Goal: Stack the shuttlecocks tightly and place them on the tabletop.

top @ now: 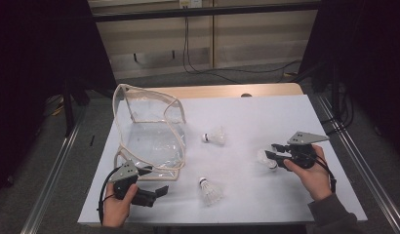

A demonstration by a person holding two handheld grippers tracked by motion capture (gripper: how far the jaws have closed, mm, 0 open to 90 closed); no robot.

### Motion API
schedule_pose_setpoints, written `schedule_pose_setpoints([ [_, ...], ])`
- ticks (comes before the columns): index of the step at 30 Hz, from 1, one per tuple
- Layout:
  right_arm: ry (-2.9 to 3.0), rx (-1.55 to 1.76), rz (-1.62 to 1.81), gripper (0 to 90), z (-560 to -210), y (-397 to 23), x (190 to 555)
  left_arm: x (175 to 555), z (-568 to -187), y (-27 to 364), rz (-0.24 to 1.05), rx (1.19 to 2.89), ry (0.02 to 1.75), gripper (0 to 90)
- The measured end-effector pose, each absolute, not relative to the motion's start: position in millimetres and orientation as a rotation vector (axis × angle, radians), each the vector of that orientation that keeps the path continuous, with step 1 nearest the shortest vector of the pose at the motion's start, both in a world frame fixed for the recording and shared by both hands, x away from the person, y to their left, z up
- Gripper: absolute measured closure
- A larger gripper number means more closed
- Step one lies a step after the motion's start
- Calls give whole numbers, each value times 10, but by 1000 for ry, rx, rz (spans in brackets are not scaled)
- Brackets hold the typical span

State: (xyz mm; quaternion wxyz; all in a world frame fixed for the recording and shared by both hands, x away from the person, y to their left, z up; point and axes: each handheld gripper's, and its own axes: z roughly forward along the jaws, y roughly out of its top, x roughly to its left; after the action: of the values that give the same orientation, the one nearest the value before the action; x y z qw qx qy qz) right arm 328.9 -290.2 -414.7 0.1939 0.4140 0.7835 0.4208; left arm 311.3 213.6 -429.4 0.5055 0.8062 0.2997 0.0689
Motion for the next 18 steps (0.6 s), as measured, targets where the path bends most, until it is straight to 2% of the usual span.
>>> schedule_pose_setpoints([
  [10, 2173, 1196, 1180, 607, -4120, -2992, 3286, 3111, -4287, 2140, 164, 1945, 722, 23],
  [13, 2189, 1194, 1180, 678, -4126, -3016, 3286, 3109, -4284, 2141, 166, 1945, 721, 23],
  [18, 2208, 1160, 1205, 851, -4108, -3024, 3288, 3108, -4286, 2136, 167, 1942, 723, 23],
])
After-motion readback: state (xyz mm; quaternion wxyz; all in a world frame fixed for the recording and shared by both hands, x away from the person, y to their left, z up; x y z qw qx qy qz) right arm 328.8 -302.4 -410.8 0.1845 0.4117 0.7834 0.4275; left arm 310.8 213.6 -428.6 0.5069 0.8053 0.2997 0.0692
